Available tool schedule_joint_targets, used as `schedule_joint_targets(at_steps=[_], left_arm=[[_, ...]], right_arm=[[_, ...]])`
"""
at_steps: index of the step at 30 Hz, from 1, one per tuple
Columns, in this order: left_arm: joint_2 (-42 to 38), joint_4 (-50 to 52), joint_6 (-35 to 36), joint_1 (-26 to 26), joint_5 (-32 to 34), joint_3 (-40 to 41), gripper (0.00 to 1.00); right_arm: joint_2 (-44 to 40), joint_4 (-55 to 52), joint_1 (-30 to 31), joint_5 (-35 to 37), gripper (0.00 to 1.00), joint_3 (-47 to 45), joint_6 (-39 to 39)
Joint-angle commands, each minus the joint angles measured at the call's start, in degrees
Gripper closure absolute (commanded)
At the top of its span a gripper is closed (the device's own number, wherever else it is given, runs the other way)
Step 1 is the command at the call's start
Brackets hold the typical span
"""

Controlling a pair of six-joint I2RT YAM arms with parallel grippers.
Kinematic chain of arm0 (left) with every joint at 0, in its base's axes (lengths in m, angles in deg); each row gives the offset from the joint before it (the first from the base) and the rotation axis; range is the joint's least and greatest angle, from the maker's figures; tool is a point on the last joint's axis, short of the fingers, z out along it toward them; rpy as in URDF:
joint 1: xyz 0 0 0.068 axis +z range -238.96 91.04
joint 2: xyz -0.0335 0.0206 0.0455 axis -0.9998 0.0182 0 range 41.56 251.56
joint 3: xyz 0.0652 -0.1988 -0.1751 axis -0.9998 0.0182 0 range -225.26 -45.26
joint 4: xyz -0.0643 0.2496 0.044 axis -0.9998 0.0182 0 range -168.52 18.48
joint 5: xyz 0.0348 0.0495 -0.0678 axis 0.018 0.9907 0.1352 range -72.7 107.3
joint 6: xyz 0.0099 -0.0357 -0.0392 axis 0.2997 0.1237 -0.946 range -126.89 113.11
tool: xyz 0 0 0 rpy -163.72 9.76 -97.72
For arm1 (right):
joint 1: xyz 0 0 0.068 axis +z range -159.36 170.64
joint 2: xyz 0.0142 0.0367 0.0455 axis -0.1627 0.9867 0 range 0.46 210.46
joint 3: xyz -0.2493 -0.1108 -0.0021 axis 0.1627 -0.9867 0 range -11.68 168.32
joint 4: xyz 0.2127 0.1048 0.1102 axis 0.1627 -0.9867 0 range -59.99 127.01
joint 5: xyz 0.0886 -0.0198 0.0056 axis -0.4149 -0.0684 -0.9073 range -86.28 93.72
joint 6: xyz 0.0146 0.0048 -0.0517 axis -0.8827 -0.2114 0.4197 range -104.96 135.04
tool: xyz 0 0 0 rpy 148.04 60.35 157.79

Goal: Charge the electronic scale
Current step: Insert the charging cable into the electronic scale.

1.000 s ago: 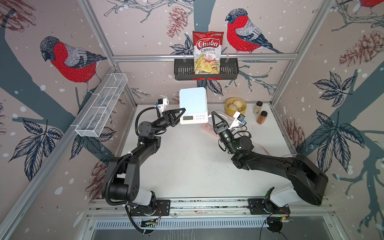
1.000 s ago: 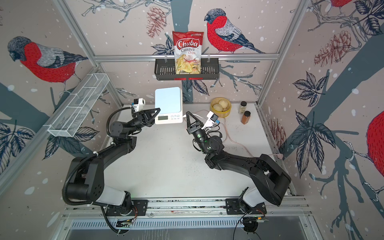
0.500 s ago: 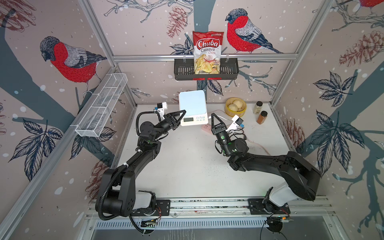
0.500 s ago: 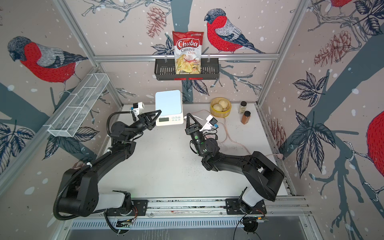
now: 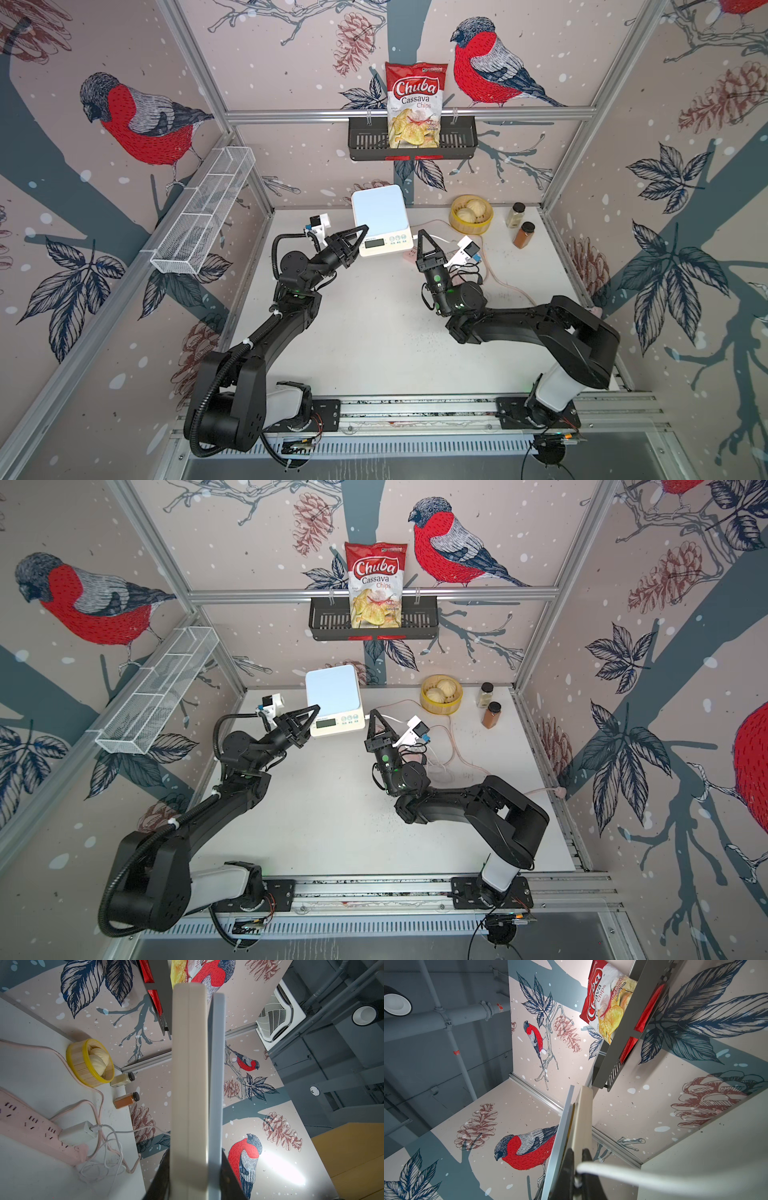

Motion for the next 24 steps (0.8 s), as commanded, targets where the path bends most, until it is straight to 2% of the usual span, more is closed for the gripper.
schedule_joint_targets(at_steps=[1,5,10,17,21,22,23,24], left_arm=[[-0.97,-6.46,-1.99,-0.88,-1.37,-0.7,1.0],[0.1,-5.68,-0.91,-0.9,-4.76,-2.65,1.0],[1.27,-6.58,-0.63,-1.05,-5.39,-2.01,1.0],[0.71,-7.26,0.16,-1.6,-3.29,-0.5,1.0],[0.21,-4.57,2.13,-1.21,-4.81,-1.3,1.0],[0.02,-3.14,3.12,-0.7,-5.69,-1.92,1.0],[-0.14,-1.7,4.03,-0.1,-6.55,-2.55,1.0],[-0.33,-0.13,5.05,0.76,-7.52,-3.05,1.0]], right_arm=[[1.55,-5.23,0.88,-5.85,1.0,1.26,2.78],[4.53,-2.08,0.14,-12.43,1.0,1.7,1.56],[5.65,-3.77,-0.26,-17.1,1.0,3.14,-1.06],[5.88,-7.15,1.01,-14.58,1.0,4.44,-0.71],[5.36,-8.36,1.02,-14.67,1.0,4.29,-2.09],[4.61,-9.24,0.67,-14.99,0.95,3.83,-2.28],[3.73,-10.42,0.34,-15.36,0.86,3.36,-2.65],[2.4,-12.1,-0.1,-15.99,0.71,2.65,-3.24]])
